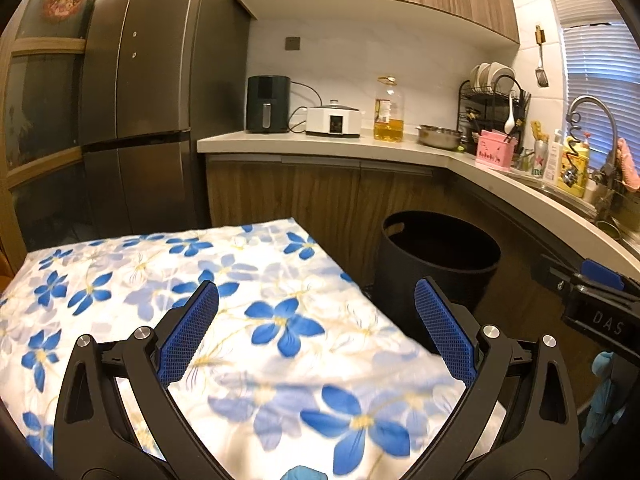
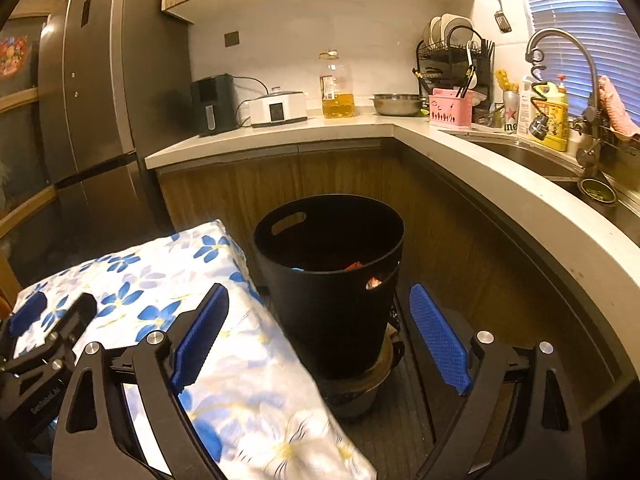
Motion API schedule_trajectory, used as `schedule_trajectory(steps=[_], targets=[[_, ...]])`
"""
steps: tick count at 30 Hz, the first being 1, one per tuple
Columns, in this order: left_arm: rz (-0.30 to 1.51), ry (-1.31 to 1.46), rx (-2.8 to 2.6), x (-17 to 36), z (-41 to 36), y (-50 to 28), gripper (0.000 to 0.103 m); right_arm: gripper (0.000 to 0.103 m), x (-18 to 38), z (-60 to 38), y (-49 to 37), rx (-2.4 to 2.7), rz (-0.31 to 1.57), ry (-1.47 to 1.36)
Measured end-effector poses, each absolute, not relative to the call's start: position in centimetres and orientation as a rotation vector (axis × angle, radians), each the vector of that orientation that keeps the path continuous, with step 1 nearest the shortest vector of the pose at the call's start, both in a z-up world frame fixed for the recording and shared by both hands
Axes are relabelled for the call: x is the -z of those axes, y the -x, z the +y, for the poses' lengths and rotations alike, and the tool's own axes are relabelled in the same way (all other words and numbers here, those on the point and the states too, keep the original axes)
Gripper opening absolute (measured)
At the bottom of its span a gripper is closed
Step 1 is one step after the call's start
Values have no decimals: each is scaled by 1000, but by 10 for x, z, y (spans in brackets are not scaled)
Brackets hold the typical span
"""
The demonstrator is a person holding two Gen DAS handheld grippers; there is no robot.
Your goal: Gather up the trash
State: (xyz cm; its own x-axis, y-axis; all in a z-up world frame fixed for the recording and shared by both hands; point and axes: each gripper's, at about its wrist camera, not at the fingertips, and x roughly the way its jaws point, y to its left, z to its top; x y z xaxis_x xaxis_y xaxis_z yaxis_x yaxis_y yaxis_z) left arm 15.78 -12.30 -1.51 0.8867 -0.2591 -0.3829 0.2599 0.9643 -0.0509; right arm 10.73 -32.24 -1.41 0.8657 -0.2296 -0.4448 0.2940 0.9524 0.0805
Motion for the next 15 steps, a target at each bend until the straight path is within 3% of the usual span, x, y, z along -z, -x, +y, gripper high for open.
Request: schedule_trajectory(steps=[15], targets=[[370, 3, 270, 11, -94, -103, 97, 90, 3, -283, -52, 272, 383, -101]])
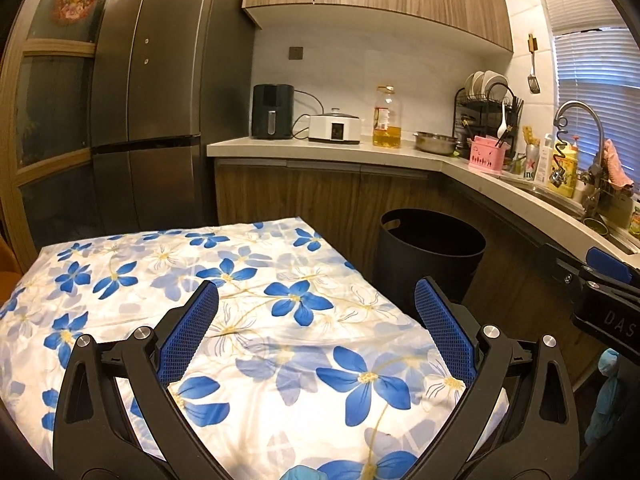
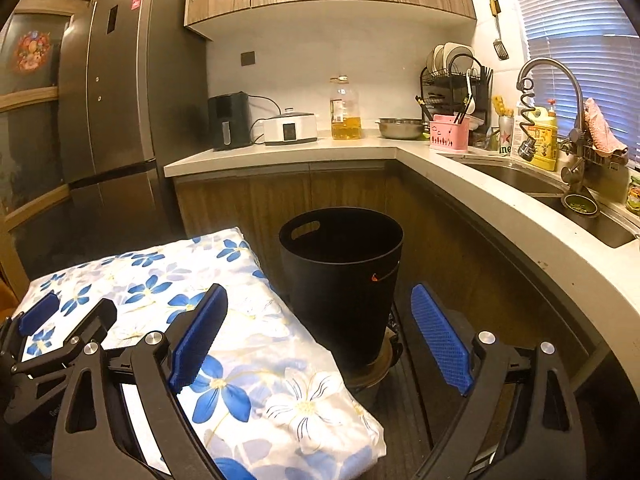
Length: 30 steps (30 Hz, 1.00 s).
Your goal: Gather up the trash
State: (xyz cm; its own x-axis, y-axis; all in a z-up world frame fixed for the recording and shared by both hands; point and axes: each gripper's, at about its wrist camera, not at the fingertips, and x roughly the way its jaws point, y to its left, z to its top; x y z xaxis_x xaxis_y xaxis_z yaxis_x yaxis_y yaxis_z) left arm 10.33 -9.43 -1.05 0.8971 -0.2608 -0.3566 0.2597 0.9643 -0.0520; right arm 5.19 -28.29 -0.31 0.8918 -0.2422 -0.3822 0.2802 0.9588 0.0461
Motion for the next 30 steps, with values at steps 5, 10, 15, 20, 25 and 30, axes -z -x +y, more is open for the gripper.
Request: schedule_trajectory(steps=[5, 10, 15, 20, 25, 30], targets=[[370, 4, 270, 10, -90, -94, 97, 90, -1, -276, -42, 271, 366, -91], [367, 23, 276, 9, -83, -88, 97, 90, -6, -270, -33, 277, 342, -76], [359, 24, 278, 7, -80, -81, 97, 90, -8, -265, -28, 283, 330, -71], [356, 24, 280, 4, -80, -78, 97, 91, -8, -262, -24, 278, 327, -65], [355, 23, 278, 4, -80, -78, 97, 91, -9, -261, -23, 276, 326, -63], [353, 23, 275, 4, -78, -76, 97, 91, -9, -258, -22, 273, 323, -57]])
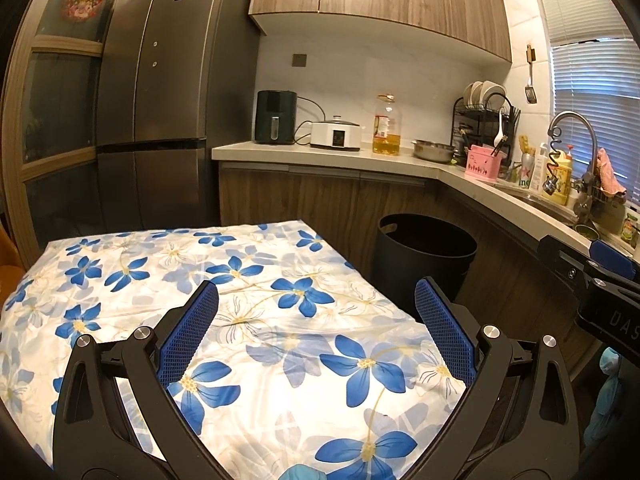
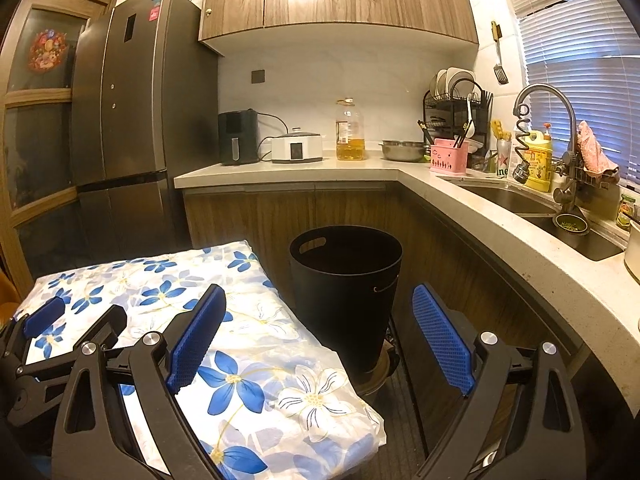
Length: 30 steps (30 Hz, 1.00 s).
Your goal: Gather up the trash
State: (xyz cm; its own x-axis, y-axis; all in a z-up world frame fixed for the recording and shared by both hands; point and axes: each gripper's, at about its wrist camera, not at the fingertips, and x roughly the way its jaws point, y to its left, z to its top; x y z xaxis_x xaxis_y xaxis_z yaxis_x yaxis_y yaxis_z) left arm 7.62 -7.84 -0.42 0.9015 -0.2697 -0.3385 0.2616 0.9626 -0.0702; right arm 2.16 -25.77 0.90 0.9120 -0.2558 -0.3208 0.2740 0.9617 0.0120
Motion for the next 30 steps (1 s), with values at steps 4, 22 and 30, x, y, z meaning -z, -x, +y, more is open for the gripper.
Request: schedule_trajectory(steps=[4, 22, 30], targets=[[353, 25, 272, 3, -77, -73, 97, 91, -10, -256, -21, 272, 322, -55], [352, 27, 268, -1, -74, -72, 97, 91, -10, -255, -21, 267, 319, -52], [352, 28, 269, 0, -74, -72, 97, 91, -10, -255, -21, 265, 320, -52]])
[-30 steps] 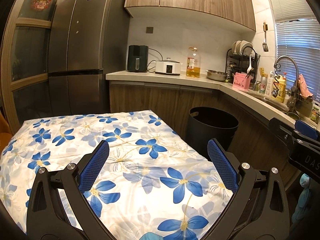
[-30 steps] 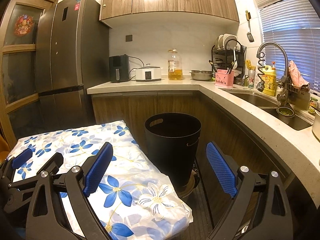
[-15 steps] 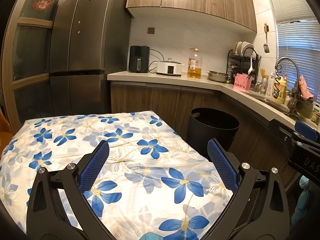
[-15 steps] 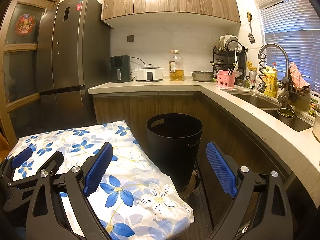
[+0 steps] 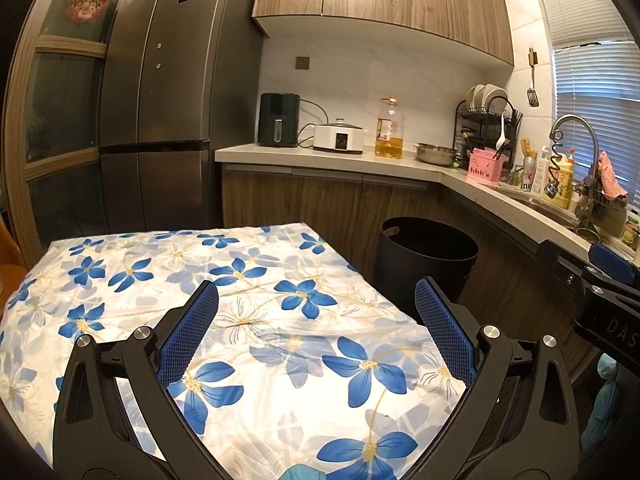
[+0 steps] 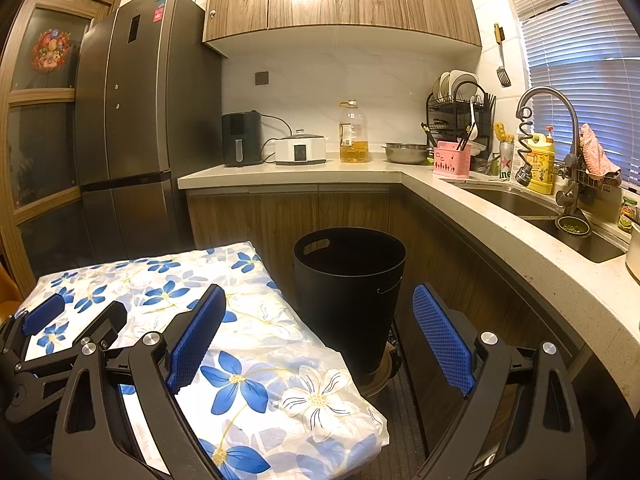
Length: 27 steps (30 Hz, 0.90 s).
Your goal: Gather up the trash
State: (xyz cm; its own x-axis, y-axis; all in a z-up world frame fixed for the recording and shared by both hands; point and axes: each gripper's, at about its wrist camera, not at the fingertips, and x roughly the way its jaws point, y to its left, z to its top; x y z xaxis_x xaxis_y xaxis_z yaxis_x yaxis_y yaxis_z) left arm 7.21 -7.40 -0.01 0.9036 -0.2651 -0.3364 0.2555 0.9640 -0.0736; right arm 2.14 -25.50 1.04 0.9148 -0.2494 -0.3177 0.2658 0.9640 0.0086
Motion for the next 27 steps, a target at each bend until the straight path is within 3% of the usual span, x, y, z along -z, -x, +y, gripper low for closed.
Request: schedule_trajectory(steps=[27], targets=[[349, 29, 269, 1, -73, -72, 97, 91, -10, -254, -21, 265, 319, -54]])
